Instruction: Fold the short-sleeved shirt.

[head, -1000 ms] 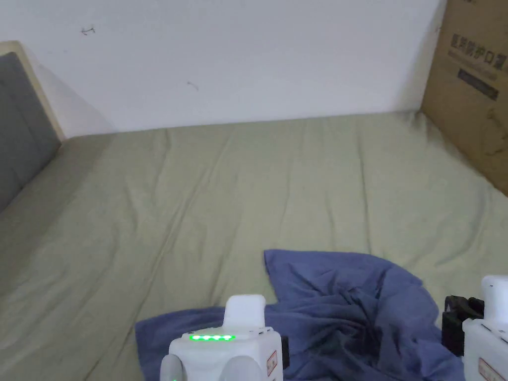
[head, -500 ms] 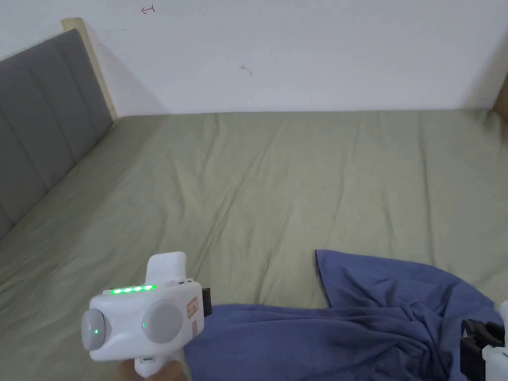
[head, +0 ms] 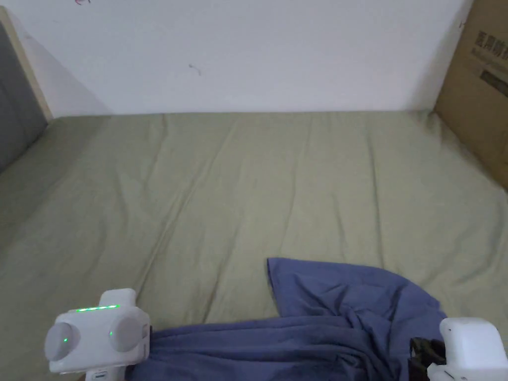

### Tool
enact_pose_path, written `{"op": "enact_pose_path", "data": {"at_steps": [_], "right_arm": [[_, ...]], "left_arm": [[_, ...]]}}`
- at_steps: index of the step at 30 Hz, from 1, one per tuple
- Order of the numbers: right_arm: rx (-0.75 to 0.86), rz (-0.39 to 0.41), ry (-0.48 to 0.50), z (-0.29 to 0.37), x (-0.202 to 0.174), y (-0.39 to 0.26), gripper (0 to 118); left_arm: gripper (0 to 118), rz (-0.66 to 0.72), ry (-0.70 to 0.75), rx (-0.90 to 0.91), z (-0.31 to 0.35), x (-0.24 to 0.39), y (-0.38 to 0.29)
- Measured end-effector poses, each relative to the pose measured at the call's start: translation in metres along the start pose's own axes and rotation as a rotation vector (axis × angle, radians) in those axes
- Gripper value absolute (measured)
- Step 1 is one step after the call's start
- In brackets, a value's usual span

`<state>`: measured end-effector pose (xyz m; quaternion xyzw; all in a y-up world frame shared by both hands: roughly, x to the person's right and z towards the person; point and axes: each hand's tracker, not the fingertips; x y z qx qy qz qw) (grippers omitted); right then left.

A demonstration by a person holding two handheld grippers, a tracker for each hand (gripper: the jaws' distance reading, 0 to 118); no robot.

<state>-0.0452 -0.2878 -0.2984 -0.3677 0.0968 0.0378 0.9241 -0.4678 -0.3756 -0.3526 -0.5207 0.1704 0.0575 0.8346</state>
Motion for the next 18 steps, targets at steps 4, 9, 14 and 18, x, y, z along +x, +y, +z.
{"op": "enact_pose_path", "data": {"at_steps": [4, 9, 14, 18], "right_arm": [[-0.009, -0.029, 0.113, -0.005, 0.020, 0.015, 1], [0.002, 0.026, 0.200, -0.040, 0.052, 0.082, 3], [-0.128, 0.161, 0.166, -0.133, 0.069, 0.133, 62], [-0.382, 0.133, 0.112, -0.218, 0.074, 0.126, 71]], "left_arm": [[1, 0.013, -0.011, 0.017, 0.007, -0.002, -0.005], [1, 0.055, -0.070, 0.110, 0.048, -0.015, 0.001], [1, 0.059, -0.112, 0.195, 0.087, -0.019, 0.005], [1, 0.050, -0.115, 0.217, 0.096, -0.016, 0.006]]}}
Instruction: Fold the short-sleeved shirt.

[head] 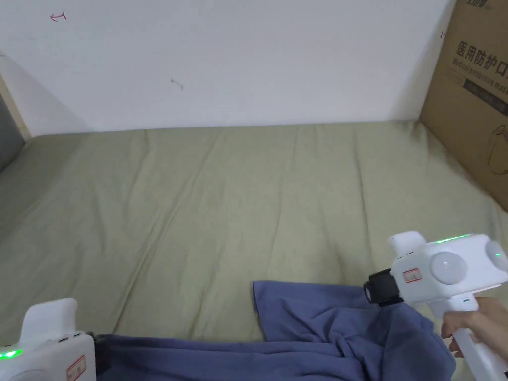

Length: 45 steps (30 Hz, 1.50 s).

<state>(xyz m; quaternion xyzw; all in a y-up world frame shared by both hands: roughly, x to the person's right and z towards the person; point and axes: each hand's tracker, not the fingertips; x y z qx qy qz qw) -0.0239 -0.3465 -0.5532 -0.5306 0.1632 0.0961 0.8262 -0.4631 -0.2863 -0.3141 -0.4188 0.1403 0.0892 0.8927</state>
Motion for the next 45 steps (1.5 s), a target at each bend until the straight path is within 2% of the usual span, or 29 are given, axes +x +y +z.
{"op": "enact_pose_path", "data": {"at_steps": [2, 3, 5, 6, 7, 8, 9, 12, 16, 17, 20, 24, 30, 31, 35, 38, 39, 42, 45], "right_arm": [[-0.102, -0.007, -0.013, -0.033, 0.004, -0.001, 71], [-0.128, -0.036, -0.018, -0.042, 0.005, -0.004, 70], [-0.066, -0.065, 0.005, -0.040, 0.008, -0.004, 68], [-0.072, -0.078, 0.009, -0.035, 0.007, -0.001, 61], [-0.065, -0.049, 0.010, -0.031, 0.005, 0.001, 40], [-0.049, -0.006, -0.005, -0.023, 0.002, -0.001, 1], [-0.045, -0.010, 0.005, -0.019, -0.002, -0.001, 1], [-0.026, 0.058, -0.070, -0.014, -0.014, -0.006, 1], [0.061, -0.078, 0.012, 0.036, 0.002, 0.004, 1], [0.105, -0.090, 0.001, 0.053, 0.006, 0.008, 1], [0.217, -0.097, -0.041, 0.114, 0.021, 0.023, 1], [0.361, -0.082, -0.069, 0.202, 0.041, 0.033, 1], [0.521, -0.148, -0.079, 0.309, 0.064, 0.048, 1], [0.532, -0.137, -0.082, 0.323, 0.063, 0.051, 1], [0.575, -0.155, -0.107, 0.358, 0.065, 0.077, 1], [0.628, -0.233, -0.066, 0.375, 0.069, 0.106, 1], [0.644, -0.268, -0.079, 0.379, 0.070, 0.119, 1], [0.659, -0.309, -0.114, 0.386, 0.072, 0.160, 1], [0.676, -0.339, -0.120, 0.399, 0.070, 0.200, 1]], "left_arm": [[1, 0.005, -0.005, 0.003, -0.002, 0.000, 0.001], [1, 0.007, -0.001, 0.000, -0.005, 0.000, 0.000], [1, 0.000, 0.007, -0.012, -0.008, -0.001, -0.001], [1, -0.001, 0.008, -0.013, -0.009, -0.001, 0.000], [1, -0.002, 0.009, -0.015, -0.010, -0.001, 0.000], [1, -0.002, 0.012, -0.021, -0.009, -0.001, 0.000], [1, -0.001, 0.015, -0.019, -0.008, -0.001, 0.000], [1, -0.002, 0.023, -0.007, -0.002, -0.001, 0.005], [1, -0.023, 0.040, 0.046, 0.014, -0.004, 0.023], [1, -0.017, 0.046, 0.055, 0.019, -0.005, 0.030], [1, 0.009, 0.062, 0.137, 0.042, -0.008, 0.061], [1, -0.031, 0.101, 0.289, 0.080, -0.002, 0.102], [1, -0.024, 0.081, 0.404, 0.130, 0.013, 0.166], [1, -0.028, 0.074, 0.423, 0.138, 0.016, 0.177], [1, -0.035, 0.069, 0.508, 0.160, 0.026, 0.217], [1, -0.020, 0.090, 0.525, 0.161, 0.029, 0.253], [1, -0.015, 0.090, 0.533, 0.160, 0.029, 0.267], [1, 0.020, 0.060, 0.550, 0.165, 0.028, 0.306], [1, -0.021, 0.110, 0.595, 0.175, 0.035, 0.341]]}}
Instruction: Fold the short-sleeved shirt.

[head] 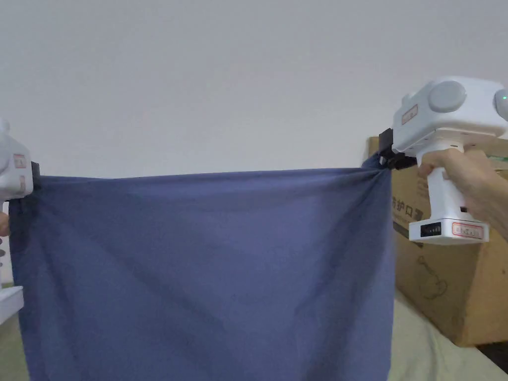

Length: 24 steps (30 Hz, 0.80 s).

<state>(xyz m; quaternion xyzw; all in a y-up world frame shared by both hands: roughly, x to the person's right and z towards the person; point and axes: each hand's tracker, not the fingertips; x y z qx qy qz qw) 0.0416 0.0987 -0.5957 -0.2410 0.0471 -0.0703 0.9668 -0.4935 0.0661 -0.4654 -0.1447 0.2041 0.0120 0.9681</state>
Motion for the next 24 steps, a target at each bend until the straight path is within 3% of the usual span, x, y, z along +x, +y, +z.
{"op": "enact_pose_path", "data": {"at_steps": [6, 14, 20, 24], "right_arm": [[0.085, -0.091, 0.030, 0.006, -0.026, 0.068, 1], [0.112, -0.047, 0.056, 0.014, -0.053, 0.087, 1], [0.020, 0.005, 0.051, -0.033, -0.058, 0.049, 1], [-0.102, -0.008, 0.020, -0.094, -0.054, -0.001, 1]], "left_arm": [[1, -0.054, 0.083, 0.072, -0.014, 0.002, 0.065], [1, -0.045, 0.153, 0.174, -0.024, -0.010, 0.103], [1, -0.120, 0.209, 0.162, -0.066, 0.000, 0.055], [1, -0.074, 0.172, -0.028, -0.118, 0.004, -0.010]]}}
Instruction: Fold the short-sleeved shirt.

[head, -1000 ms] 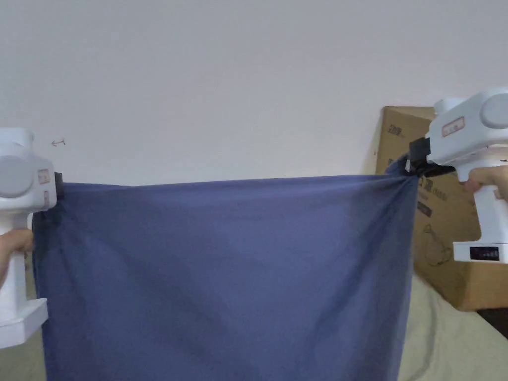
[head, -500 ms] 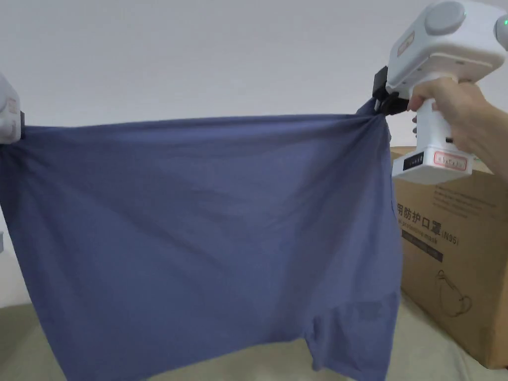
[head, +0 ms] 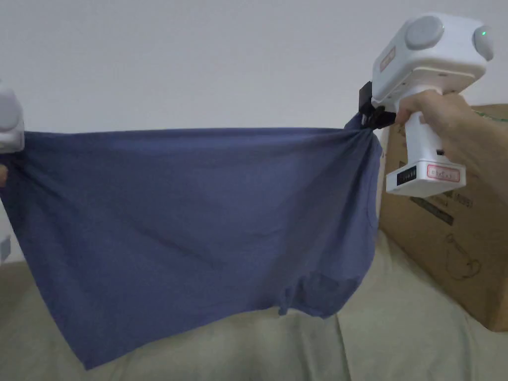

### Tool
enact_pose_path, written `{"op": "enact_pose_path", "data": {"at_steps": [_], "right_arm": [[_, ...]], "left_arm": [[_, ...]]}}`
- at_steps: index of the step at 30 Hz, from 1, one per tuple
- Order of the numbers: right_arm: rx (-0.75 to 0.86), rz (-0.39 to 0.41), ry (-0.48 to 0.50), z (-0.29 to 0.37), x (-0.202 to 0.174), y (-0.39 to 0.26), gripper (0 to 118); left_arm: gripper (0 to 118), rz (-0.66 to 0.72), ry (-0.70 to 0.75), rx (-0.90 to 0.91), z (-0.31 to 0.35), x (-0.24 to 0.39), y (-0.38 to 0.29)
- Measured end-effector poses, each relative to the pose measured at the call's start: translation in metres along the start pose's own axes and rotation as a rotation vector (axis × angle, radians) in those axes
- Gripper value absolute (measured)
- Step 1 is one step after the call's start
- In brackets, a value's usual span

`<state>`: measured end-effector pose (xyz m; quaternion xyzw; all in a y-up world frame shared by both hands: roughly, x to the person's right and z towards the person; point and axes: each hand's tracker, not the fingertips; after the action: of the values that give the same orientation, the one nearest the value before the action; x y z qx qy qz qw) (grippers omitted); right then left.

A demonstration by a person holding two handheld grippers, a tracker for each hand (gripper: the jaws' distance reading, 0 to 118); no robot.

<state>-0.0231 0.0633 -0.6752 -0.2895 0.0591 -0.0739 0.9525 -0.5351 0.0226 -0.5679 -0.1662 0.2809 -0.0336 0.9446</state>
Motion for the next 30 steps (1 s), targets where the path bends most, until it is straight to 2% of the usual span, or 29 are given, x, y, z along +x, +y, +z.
{"op": "enact_pose_path", "data": {"at_steps": [3, 5, 10, 15, 16, 20, 24, 27, 29, 30], "right_arm": [[-0.119, -0.016, -0.031, -0.063, 0.008, -0.053, 1], [-0.242, 0.010, -0.066, -0.110, 0.016, -0.098, 1], [-0.455, -0.063, -0.093, -0.201, 0.045, -0.210, 1], [-0.563, -0.095, -0.121, -0.242, 0.071, -0.277, 1], [-0.569, -0.103, -0.124, -0.244, 0.075, -0.283, 1], [-0.567, -0.087, -0.100, -0.229, 0.084, -0.288, 1], [-0.451, -0.208, -0.005, -0.171, 0.098, -0.298, 1], [-0.435, -0.167, 0.034, -0.108, 0.098, -0.328, 1], [-0.460, -0.163, 0.032, -0.070, 0.103, -0.353, 1], [-0.460, -0.180, 0.069, -0.050, 0.108, -0.370, 1]], "left_arm": [[1, -0.002, 0.021, -0.142, -0.042, 0.023, -0.069], [1, -0.029, 0.006, -0.250, -0.073, 0.040, -0.123], [1, -0.056, 0.026, -0.465, -0.114, 0.069, -0.244], [1, -0.140, 0.028, -0.571, -0.127, 0.074, -0.312], [1, -0.122, 0.028, -0.566, -0.126, 0.071, -0.319], [1, -0.117, -0.007, -0.572, -0.123, 0.052, -0.330], [1, -0.102, -0.051, -0.508, -0.080, 0.027, -0.320], [1, -0.038, -0.043, -0.408, -0.012, 0.001, -0.322], [1, -0.064, -0.050, -0.339, 0.043, -0.016, -0.337], [1, -0.078, -0.033, -0.355, 0.065, -0.022, -0.345]]}}
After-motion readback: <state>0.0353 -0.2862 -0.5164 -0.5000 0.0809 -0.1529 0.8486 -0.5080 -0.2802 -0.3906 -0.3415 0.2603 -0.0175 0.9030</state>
